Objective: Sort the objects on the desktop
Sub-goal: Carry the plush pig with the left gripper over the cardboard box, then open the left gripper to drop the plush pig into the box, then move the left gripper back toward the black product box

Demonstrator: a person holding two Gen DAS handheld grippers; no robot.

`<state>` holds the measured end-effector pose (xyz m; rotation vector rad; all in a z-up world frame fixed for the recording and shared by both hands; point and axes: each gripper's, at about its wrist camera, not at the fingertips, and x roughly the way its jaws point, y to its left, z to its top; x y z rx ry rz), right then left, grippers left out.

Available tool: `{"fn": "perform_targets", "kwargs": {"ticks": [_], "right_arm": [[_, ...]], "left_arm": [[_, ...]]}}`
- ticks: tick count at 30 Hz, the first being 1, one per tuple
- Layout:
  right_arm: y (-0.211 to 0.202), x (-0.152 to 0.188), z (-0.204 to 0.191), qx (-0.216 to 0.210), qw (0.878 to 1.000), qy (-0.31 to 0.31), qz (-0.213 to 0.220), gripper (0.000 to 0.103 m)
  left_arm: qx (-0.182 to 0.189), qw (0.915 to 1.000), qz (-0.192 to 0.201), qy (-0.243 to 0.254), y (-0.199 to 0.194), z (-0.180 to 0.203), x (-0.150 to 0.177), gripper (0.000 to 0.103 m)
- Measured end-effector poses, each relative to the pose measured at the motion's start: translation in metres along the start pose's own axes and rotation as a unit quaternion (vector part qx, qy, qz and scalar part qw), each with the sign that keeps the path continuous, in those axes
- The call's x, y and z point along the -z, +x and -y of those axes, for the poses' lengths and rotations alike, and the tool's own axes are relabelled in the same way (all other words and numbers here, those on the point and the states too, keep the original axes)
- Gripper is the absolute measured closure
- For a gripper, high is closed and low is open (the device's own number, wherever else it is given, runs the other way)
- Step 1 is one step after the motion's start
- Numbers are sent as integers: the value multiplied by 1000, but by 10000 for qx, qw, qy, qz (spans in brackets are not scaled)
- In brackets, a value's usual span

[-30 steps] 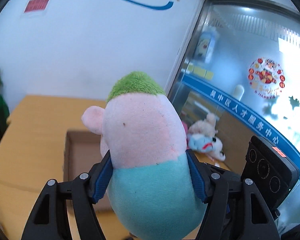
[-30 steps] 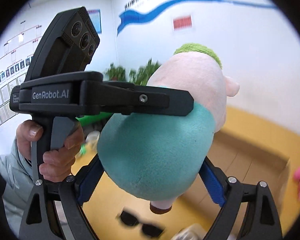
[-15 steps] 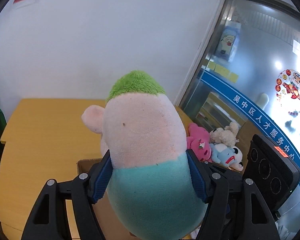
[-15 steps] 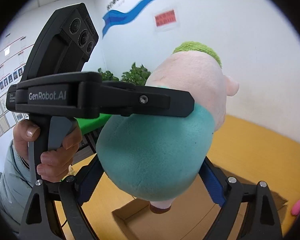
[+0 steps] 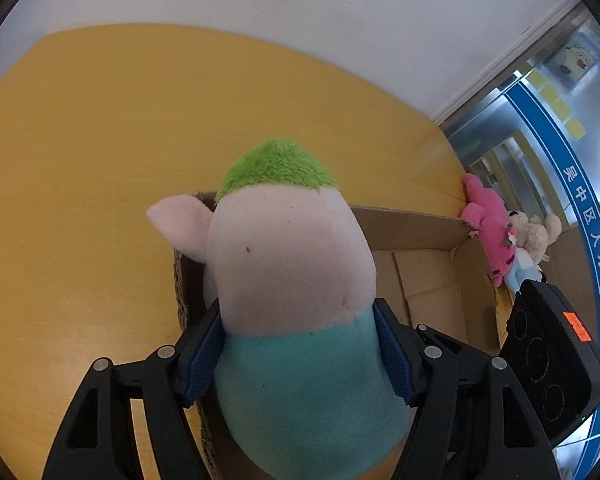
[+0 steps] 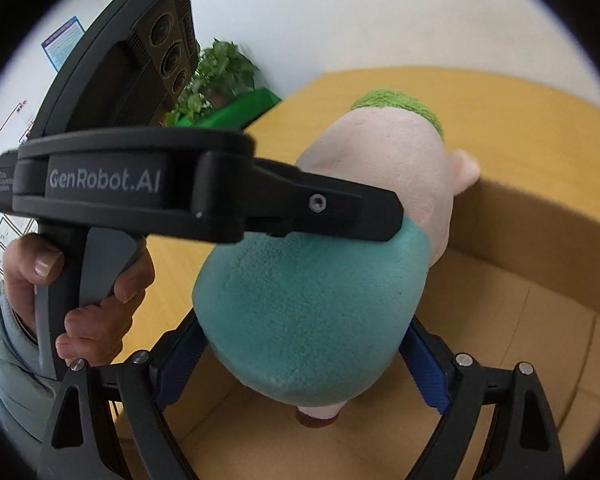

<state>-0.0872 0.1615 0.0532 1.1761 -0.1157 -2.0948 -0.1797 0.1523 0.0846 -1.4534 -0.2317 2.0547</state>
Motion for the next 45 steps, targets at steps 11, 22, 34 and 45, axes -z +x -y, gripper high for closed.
{"fn": "perform_targets", "kwargs": {"ticks": [11, 22, 34, 45], "right_arm": [[44, 24, -18, 43, 9989, -80, -452, 12], [-8, 39, -10, 348, 9962, -376, -704, 11], [-68, 50, -38, 966, 9938, -544, -122, 10], [-297, 151, -103, 2245, 9524, -275, 2045, 0]], "left_arm": [[6, 9981, 479, -389, -42, -11, 1, 32], [-390, 9903, 1304, -265, -143, 0, 42, 32], [-1681, 9520, 2475, 652, -201, 86, 123, 12], [-1572, 9170, 3493, 1111, -257, 195, 231, 0]]}}
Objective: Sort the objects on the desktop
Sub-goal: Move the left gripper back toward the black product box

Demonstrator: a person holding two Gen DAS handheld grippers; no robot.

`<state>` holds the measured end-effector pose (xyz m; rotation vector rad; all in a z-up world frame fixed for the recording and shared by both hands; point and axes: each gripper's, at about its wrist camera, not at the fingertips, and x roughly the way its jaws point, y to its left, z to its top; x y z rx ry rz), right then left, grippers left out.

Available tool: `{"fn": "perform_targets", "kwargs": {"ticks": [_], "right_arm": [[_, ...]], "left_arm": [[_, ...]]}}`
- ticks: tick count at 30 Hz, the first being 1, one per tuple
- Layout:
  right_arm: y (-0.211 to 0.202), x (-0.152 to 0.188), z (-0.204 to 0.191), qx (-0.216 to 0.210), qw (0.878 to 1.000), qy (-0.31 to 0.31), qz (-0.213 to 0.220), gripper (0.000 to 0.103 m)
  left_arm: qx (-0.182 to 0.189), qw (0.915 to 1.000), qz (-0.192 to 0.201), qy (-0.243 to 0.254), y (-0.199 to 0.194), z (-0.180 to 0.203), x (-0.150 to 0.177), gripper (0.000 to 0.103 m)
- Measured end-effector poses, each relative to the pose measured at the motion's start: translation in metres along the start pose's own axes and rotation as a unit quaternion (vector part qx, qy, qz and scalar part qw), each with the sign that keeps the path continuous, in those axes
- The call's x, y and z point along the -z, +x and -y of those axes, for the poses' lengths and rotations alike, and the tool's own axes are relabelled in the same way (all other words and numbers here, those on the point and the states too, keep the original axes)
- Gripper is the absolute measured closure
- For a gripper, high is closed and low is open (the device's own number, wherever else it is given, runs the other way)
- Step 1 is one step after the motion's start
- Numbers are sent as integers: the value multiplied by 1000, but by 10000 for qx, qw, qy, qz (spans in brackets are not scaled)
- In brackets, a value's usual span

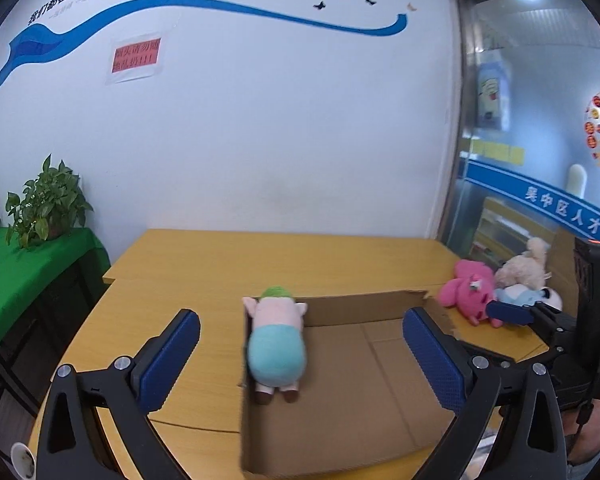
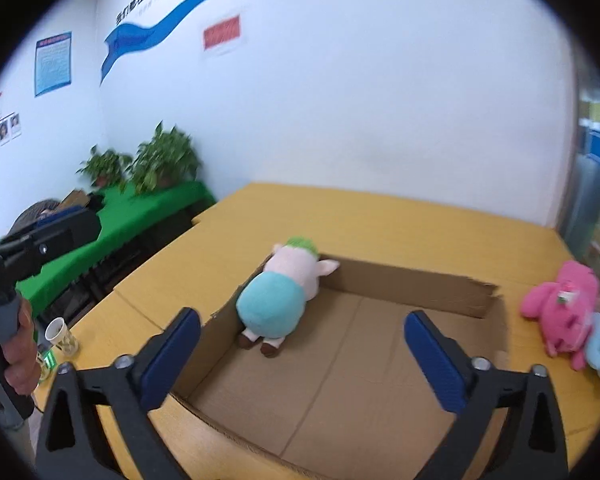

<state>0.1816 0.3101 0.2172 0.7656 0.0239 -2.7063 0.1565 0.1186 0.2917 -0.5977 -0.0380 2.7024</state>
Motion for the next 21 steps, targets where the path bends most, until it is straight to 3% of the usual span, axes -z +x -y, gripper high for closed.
{"fn": "perform_targets", "kwargs": {"ticks": [7, 13, 21], "right_arm": [[-67, 36, 23, 530, 9985, 130, -32, 0], [-85, 56, 31, 678, 9976, 118, -102, 0], [-90, 61, 44, 595, 9982, 67, -71, 0]], "left_arm": [[224, 9993, -294, 11, -33, 63, 36, 0], [97, 9994, -298, 118, -51, 102, 65, 0], [129, 9992, -366, 84, -52, 118, 76, 0]]}}
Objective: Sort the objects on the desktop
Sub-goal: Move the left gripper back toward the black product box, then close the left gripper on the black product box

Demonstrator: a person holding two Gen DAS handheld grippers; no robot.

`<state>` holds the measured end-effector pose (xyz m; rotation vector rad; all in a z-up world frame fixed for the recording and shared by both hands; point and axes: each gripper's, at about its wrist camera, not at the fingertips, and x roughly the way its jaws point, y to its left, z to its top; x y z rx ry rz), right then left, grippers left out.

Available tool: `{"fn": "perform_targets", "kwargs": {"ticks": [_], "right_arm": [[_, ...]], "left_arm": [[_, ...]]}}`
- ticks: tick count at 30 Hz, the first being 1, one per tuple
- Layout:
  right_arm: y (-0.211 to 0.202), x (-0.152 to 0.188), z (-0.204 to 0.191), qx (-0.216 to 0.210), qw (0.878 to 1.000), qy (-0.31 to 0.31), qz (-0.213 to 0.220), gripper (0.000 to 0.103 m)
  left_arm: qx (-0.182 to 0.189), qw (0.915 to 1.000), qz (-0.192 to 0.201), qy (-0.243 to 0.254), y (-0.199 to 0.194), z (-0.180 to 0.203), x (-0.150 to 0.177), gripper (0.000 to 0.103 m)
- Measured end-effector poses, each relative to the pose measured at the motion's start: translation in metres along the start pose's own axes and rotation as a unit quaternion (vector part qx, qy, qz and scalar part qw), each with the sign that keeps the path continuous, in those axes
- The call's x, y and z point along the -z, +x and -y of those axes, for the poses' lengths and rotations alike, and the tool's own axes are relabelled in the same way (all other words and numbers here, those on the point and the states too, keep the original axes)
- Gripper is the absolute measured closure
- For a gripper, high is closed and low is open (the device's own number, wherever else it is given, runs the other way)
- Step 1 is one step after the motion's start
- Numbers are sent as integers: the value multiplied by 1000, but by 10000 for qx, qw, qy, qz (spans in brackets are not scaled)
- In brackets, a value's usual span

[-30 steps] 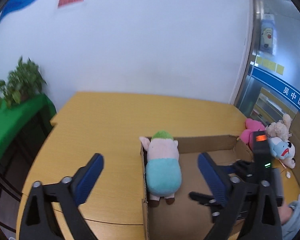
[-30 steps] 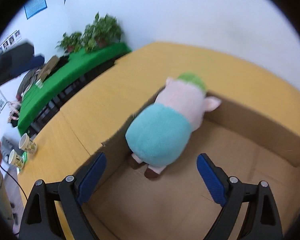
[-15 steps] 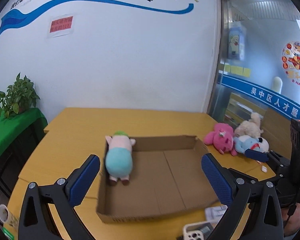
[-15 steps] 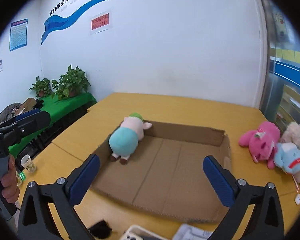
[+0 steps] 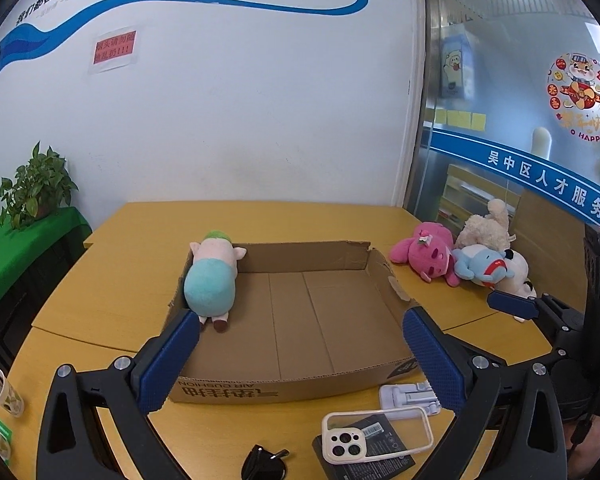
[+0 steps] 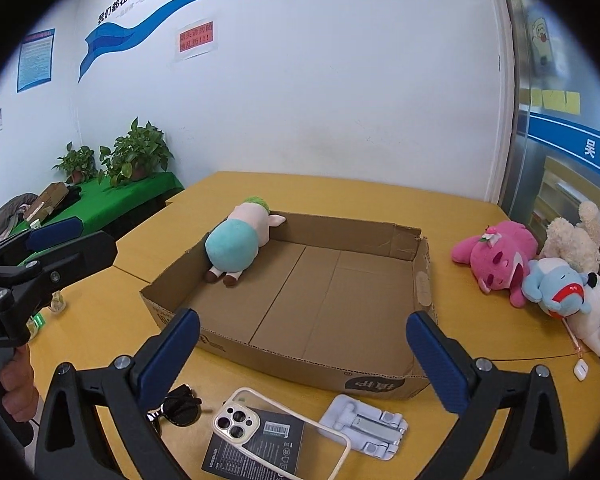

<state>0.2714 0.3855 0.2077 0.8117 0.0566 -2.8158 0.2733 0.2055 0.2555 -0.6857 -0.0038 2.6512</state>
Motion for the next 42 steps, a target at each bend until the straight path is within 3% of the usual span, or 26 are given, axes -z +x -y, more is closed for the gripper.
{"fn": "perform_targets", "kwargs": {"ticks": [5, 10, 14, 16, 20, 24, 26, 29, 33, 36, 38, 40, 42], "right_arm": [[2, 5, -2, 44, 10000, 23, -7, 0], [9, 10, -6, 35, 9999, -152, -17, 0], [14, 29, 3, -554, 9981, -181, -198, 0], [16, 50, 12, -1058, 9932, -199, -437, 0], [29, 102, 24, -1800, 9764, -140, -1183, 0], [48, 143, 23, -1914, 9630, -11, -1899, 0], [54, 155, 16, -2060, 9572, 26, -2032, 0], [62, 165, 4, -2155, 9539, 40, -2090, 0], [72, 173, 1, -2313, 9499, 326, -2076, 0], [61, 168, 7, -2767, 9459, 610, -1581, 0], [56, 163, 15, -2487, 9573, 711, -1292, 0], [54, 160, 30, -2136, 9662, 916, -1117, 0], [49, 160, 44, -2056, 9666, 1195, -957, 0]], "left_arm": [[-132, 9999, 41, -19, 5, 1, 2, 0], [1, 9999, -63, -123, 17, -7, 3, 0], [184, 9985, -451, -234, 32, -13, 18, 0], [392, 9960, -744, -308, 42, -16, 31, 0], [947, 9814, -1575, -560, 67, -19, 69, 5], [1374, 9625, -2220, -745, 87, -16, 108, 13], [1473, 9528, -2537, -785, 97, -13, 125, 27], [1562, 9421, -2847, -839, 107, -12, 141, 31], [1668, 9348, -3030, -803, 114, -7, 155, 35], [1772, 9293, -3133, -830, 123, -4, 162, 37], [1829, 9247, -3224, -866, 131, -1, 165, 46], [1886, 9241, -3191, -929, 138, -1, 164, 46], [1882, 9242, -3166, -1006, 144, -2, 163, 47]]}}
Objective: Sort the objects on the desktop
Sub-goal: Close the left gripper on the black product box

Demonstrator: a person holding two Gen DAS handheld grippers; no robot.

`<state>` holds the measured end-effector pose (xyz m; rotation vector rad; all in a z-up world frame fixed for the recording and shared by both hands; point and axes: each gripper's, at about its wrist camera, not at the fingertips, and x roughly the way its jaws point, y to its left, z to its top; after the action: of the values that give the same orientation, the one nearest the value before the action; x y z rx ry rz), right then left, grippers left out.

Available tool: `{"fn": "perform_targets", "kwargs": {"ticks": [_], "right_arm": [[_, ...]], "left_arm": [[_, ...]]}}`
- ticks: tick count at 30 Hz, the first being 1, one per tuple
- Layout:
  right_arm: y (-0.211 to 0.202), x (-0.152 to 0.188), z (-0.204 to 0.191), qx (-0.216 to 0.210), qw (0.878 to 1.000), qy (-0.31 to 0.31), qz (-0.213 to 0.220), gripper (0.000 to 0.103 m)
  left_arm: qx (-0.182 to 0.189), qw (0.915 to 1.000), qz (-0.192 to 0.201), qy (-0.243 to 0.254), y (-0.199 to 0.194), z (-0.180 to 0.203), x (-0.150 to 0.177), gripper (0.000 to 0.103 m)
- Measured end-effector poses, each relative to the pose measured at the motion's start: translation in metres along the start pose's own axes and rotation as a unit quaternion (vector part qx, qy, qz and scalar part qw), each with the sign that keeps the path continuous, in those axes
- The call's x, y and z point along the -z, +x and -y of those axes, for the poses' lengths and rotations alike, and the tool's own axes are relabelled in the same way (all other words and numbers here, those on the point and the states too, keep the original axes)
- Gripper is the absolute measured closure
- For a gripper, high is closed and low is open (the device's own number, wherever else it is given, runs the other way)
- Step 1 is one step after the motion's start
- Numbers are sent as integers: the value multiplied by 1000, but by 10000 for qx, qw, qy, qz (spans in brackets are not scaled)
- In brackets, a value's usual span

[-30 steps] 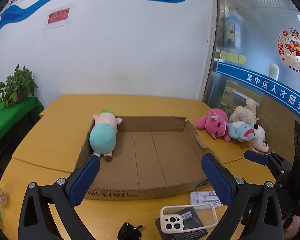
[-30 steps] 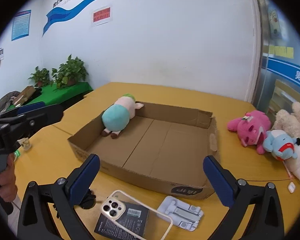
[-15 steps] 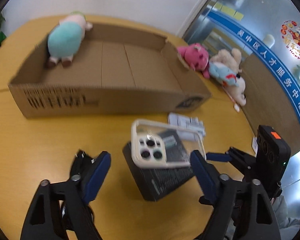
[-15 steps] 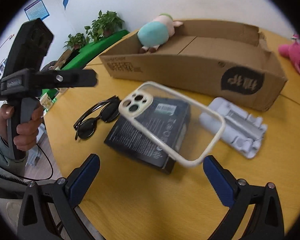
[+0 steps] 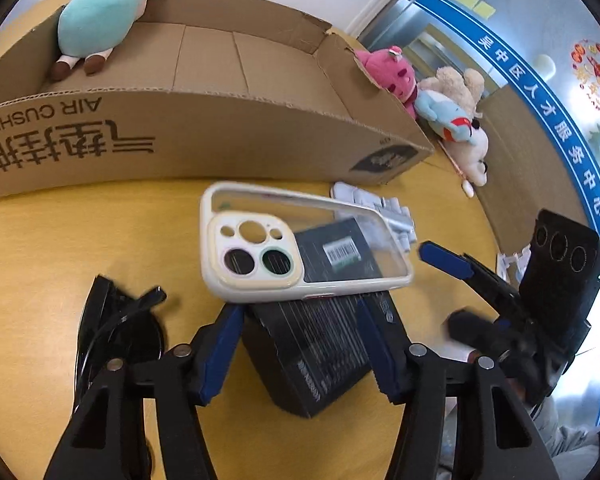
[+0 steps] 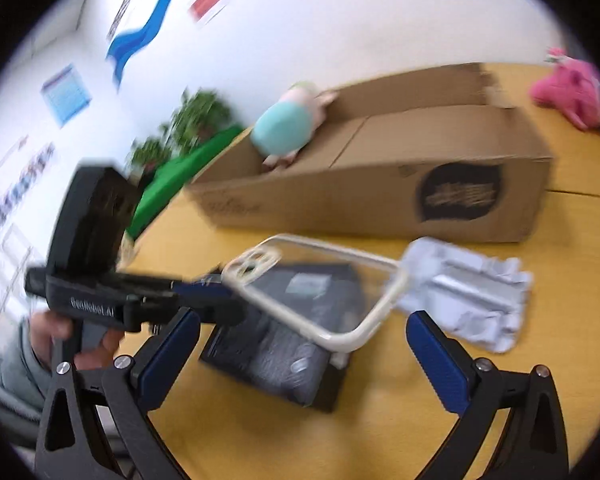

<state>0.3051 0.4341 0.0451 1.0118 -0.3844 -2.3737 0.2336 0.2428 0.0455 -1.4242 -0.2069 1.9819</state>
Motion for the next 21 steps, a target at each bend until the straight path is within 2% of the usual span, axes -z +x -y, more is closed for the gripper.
{"fn": "perform_targets", "kwargs": {"ticks": [2, 4, 7, 11, 13, 15, 18, 19, 20, 21], "right_arm": [[-6, 1, 6, -103, 9999, 67, -19, 0], [-1, 5, 3, -193, 9991, -138, -349, 0], [7, 17, -5, -384, 9953, -433, -776, 0], [28, 22, -13, -92, 9938, -585, -942, 0], [37, 24, -17, -354, 9924, -540, -1045, 0], [40, 29, -31, -276, 9899, -765, -1163, 0], [28, 44, -41, -673, 9832, -935, -1416, 0], [23, 47, -41, -840, 9810, -988, -1442, 0], [16, 52, -43, -832, 9803, -1119, -1399, 1], [13, 56, -45, -548, 9829, -1186, -1298, 1]], "left_arm": [[-46, 10000, -30, -64, 2, -3, -3, 55], [-70, 9998, -117, -141, 5, -6, -4, 60], [32, 9993, -254, -272, 9, -11, 0, 59], [243, 9986, -272, -393, 14, -13, 1, 60], [248, 9985, -301, -373, 15, -12, 3, 58], [71, 9990, -283, -325, 10, -10, 5, 58], [48, 9986, -455, -279, -1, -11, 19, 59], [45, 9983, -504, -284, -3, -11, 24, 57], [-12, 9982, -526, -301, -3, -11, 27, 48], [-141, 9978, -545, -339, -2, -11, 29, 40]]}}
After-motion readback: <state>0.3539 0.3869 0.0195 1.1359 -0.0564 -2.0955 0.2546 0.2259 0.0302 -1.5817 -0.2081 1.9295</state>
